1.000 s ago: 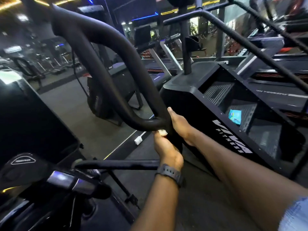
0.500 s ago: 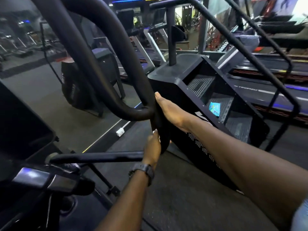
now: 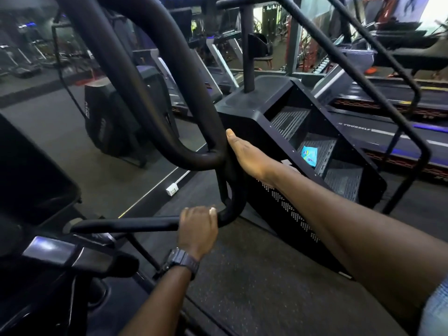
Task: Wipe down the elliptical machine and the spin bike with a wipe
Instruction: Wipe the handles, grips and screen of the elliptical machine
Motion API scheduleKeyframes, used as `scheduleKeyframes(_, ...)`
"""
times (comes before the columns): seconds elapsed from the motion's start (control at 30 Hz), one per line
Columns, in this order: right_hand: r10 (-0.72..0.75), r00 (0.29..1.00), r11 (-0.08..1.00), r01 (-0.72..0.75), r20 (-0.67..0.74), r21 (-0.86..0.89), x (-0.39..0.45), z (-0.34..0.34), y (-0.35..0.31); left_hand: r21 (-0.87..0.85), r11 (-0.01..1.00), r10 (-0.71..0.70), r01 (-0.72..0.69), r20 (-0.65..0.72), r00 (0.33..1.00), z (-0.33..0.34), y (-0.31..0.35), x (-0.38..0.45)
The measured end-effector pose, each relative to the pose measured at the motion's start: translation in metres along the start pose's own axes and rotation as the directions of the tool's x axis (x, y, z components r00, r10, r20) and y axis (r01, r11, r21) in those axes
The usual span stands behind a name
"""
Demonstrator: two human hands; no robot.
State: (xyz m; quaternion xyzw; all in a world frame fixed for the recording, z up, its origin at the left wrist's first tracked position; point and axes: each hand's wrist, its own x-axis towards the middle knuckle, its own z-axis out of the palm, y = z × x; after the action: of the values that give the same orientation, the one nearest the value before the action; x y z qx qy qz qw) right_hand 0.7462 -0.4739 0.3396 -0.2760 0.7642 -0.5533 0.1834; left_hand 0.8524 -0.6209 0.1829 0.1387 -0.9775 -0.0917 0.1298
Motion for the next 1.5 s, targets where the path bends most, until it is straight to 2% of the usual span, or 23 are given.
scheduleKeyframes(0.07,0.004,1.0,1.0,-0.005,-0.023,-0.012,0.0,0.001,0.0,0.018,0.994,-0.108,0.108,-0.028,0.994,-0.005,-0.011,0.001)
scheduleKeyframes(0.13,0.006,0.998,1.0,-0.006,-0.056,0.003,0.003,0.005,0.003,-0.223,0.967,-0.126,0.126,0.013,0.992,-0.012,0.019,-0.006)
scheduleKeyframes(0.17,0.009,0.997,1.0,-0.008,-0.073,0.005,0.005,0.009,0.004,-0.439,0.887,-0.135,0.141,0.045,0.99,-0.013,0.043,-0.01)
scheduleKeyframes(0.23,0.005,0.995,1.0,-0.005,-0.1,0.001,0.008,0.013,0.007,-0.795,0.564,-0.278,0.223,0.072,0.958,-0.013,0.096,-0.01)
scheduleKeyframes(0.27,0.005,0.995,1.0,-0.006,-0.103,-0.003,0.008,0.014,0.008,-0.861,0.452,-0.368,0.231,0.055,0.928,-0.012,0.113,-0.005)
scheduleKeyframes(0.3,0.006,0.995,1.0,-0.007,-0.098,-0.01,0.008,0.013,0.008,-0.875,0.437,-0.423,0.211,0.008,0.906,-0.009,0.124,0.002)
scheduleKeyframes(0.37,-0.003,0.998,0.999,0.0,-0.069,-0.042,0.007,0.008,0.007,-0.827,0.54,-0.406,0.158,-0.091,0.909,-0.003,0.129,0.009)
scheduleKeyframes(0.43,0.011,0.999,0.996,-0.015,-0.043,-0.094,0.007,0.0,0.004,-0.828,0.556,-0.343,0.069,-0.153,0.927,0.0,0.124,0.009)
scheduleKeyframes(0.47,0.014,0.999,0.993,-0.018,-0.032,-0.116,0.008,-0.003,0.003,-0.785,0.618,-0.299,0.029,-0.201,0.933,0.005,0.117,0.006)
scheduleKeyframes(0.5,0.017,1.0,0.99,-0.02,-0.018,-0.138,0.009,-0.005,0.002,-0.686,0.728,-0.235,0.007,-0.24,0.942,0.009,0.109,0.002)
scheduleKeyframes(0.57,0.026,1.0,0.986,-0.026,-0.003,-0.167,0.009,-0.006,-0.001,-0.367,0.93,-0.081,-0.018,-0.253,0.964,0.021,0.086,-0.008)
scheduleKeyframes(0.63,0.028,1.0,0.983,-0.028,0.0,-0.18,0.008,-0.007,-0.002,-0.116,0.99,0.049,-0.08,-0.25,0.967,0.027,0.054,-0.014)
scheduleKeyframes(0.73,0.012,1.0,0.985,-0.009,0.018,-0.174,0.002,-0.007,-0.004,0.129,0.982,0.167,-0.141,-0.214,0.962,0.02,0.016,-0.013)
scheduleKeyframes(0.8,-0.021,1.0,0.985,0.022,0.01,-0.17,-0.001,-0.007,-0.004,0.203,0.974,0.145,-0.1,-0.22,0.964,0.018,-0.006,-0.007)
scheduleKeyframes(0.9,-0.062,0.998,0.986,0.059,-0.017,-0.154,-0.004,-0.005,0.003,0.107,0.983,-0.105,0.15,-0.346,0.932,0.018,-0.041,-0.006)
scheduleKeyframes(1.03,-0.112,0.986,0.987,0.095,-0.126,-0.133,-0.005,0.01,0.011,-0.063,0.909,-0.376,0.411,-0.547,0.748,0.02,-0.099,-0.01)
scheduleKeyframes(1.13,-0.186,0.948,0.982,0.17,-0.258,-0.083,-0.007,0.031,0.017,-0.168,0.868,-0.464,0.467,-0.61,0.642,0.02,-0.147,-0.002)
scheduleKeyframes(1.23,-0.283,0.873,0.958,0.233,-0.397,-0.17,0.001,0.047,0.026,-0.225,0.87,-0.471,0.438,-0.641,0.606,0.01,-0.178,0.002)
scheduleKeyframes(1.3,-0.366,0.82,0.929,0.292,-0.44,-0.229,0.006,0.051,0.031,-0.161,0.924,-0.356,0.347,-0.696,0.624,0.005,-0.167,-0.003)
scheduleKeyframes(1.33,-0.404,0.791,0.913,0.321,-0.459,-0.25,0.009,0.053,0.034,-0.095,0.972,-0.218,0.215,-0.705,0.675,0.006,-0.154,-0.004)
scheduleKeyframes(1.4,-0.452,0.744,0.891,0.356,-0.492,-0.28,0.011,0.055,0.037,0.029,0.997,0.07,-0.066,-0.596,0.8,0.011,-0.126,-0.007)
scheduleKeyframes(1.43,-0.466,0.726,0.884,0.364,-0.505,-0.293,0.012,0.056,0.039,0.066,0.987,0.16,-0.148,-0.548,0.821,0.014,-0.122,-0.007)
scheduleKeyframes(1.5,-0.487,0.708,0.873,0.383,-0.511,-0.301,0.015,0.057,0.044,0.14,0.972,0.235,-0.188,-0.576,0.783,0.012,-0.146,-0.004)
